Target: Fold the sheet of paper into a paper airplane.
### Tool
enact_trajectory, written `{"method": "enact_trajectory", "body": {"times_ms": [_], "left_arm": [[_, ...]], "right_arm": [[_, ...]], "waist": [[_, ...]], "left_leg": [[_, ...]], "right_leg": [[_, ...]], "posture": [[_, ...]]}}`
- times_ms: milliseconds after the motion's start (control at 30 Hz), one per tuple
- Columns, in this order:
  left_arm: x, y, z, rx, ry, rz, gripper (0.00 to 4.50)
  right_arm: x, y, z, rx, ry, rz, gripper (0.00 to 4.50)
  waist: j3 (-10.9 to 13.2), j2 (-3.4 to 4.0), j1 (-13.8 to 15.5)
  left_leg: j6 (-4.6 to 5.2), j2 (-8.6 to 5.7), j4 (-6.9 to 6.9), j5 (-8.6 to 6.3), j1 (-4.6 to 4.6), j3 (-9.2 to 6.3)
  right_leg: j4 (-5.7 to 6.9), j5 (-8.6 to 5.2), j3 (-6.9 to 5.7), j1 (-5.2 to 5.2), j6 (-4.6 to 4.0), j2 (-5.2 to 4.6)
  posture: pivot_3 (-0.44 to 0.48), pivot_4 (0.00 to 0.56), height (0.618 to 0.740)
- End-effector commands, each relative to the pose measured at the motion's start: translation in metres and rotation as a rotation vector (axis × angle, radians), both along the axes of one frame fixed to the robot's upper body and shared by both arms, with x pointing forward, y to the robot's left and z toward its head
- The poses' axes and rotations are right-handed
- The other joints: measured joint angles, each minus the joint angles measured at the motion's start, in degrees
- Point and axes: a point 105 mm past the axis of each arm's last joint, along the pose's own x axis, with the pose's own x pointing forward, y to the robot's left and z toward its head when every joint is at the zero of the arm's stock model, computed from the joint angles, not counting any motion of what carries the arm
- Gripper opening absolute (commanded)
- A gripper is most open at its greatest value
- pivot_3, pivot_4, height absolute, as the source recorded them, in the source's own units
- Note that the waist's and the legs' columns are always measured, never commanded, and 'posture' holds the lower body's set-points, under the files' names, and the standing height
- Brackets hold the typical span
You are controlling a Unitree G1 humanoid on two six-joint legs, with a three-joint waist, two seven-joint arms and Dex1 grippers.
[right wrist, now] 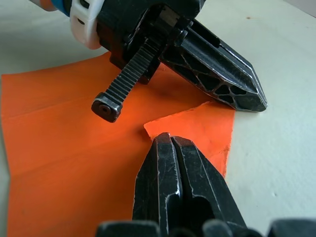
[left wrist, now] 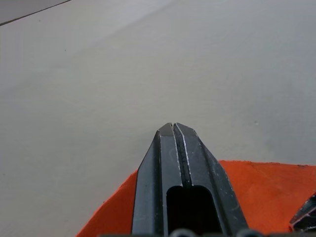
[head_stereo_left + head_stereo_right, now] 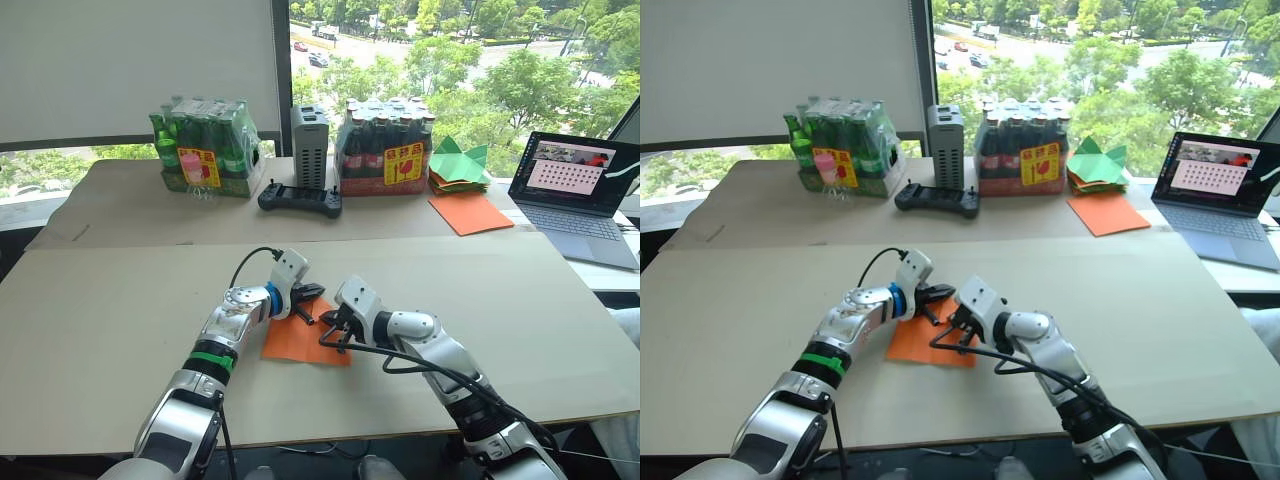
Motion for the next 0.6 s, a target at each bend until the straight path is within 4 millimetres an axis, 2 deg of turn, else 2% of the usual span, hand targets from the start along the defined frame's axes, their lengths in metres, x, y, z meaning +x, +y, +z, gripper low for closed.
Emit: {"method": "enact_trajectory", "body": {"times_ms": [33, 133, 300, 433, 600], "left_arm": [[-0.003, 0.006, -0.009, 0.026, 0.026, 0.022, 0.00], [-0.004, 0.007, -0.008, 0.022, 0.024, 0.022, 0.00], [-0.004, 0.007, 0.002, -0.017, 0.022, 0.028, 0.00], [-0.005, 0.009, 0.032, -0.135, 0.020, 0.032, 0.00], [-0.009, 0.020, 0.058, -0.211, 0.020, 0.045, 0.00]], "right_arm": [[0.008, -0.001, 0.008, 0.008, -0.048, -0.021, 0.02], [0.012, -0.007, -0.001, -0.031, -0.034, -0.040, 0.02], [0.007, -0.008, -0.014, -0.086, -0.007, -0.005, 0.02], [0.001, -0.006, -0.021, -0.108, 0.013, 0.027, 0.02], [0.003, -0.006, -0.023, -0.113, 0.013, 0.024, 0.02]], "waist": [[0.00, 0.00, -0.05], [0.00, 0.00, -0.13], [0.00, 0.00, -0.11], [0.00, 0.00, -0.16], [0.00, 0.00, -0.19]], "left_leg": [[0.00, 0.00, 0.00, 0.00, 0.00, 0.00], [0.00, 0.00, 0.00, 0.00, 0.00, 0.00], [0.00, 0.00, 0.00, 0.00, 0.00, 0.00], [0.00, 0.00, -0.01, 0.00, 0.00, 0.00], [0.00, 0.01, -0.01, 0.00, -0.01, -0.02]], "right_leg": [[0.00, 0.00, 0.00, -0.01, 0.00, 0.00], [0.00, 0.00, 0.00, 0.00, 0.00, 0.00], [0.00, 0.00, 0.00, 0.01, 0.00, 0.00], [-0.01, 0.00, 0.00, 0.00, 0.01, 0.00], [-0.03, -0.01, -0.01, 0.00, 0.01, 0.00]], "posture": [[0.000, 0.150, 0.740], [0.000, 0.150, 0.740], [0.000, 0.150, 0.740], [0.000, 0.150, 0.740], [0.000, 0.150, 0.740]]}}
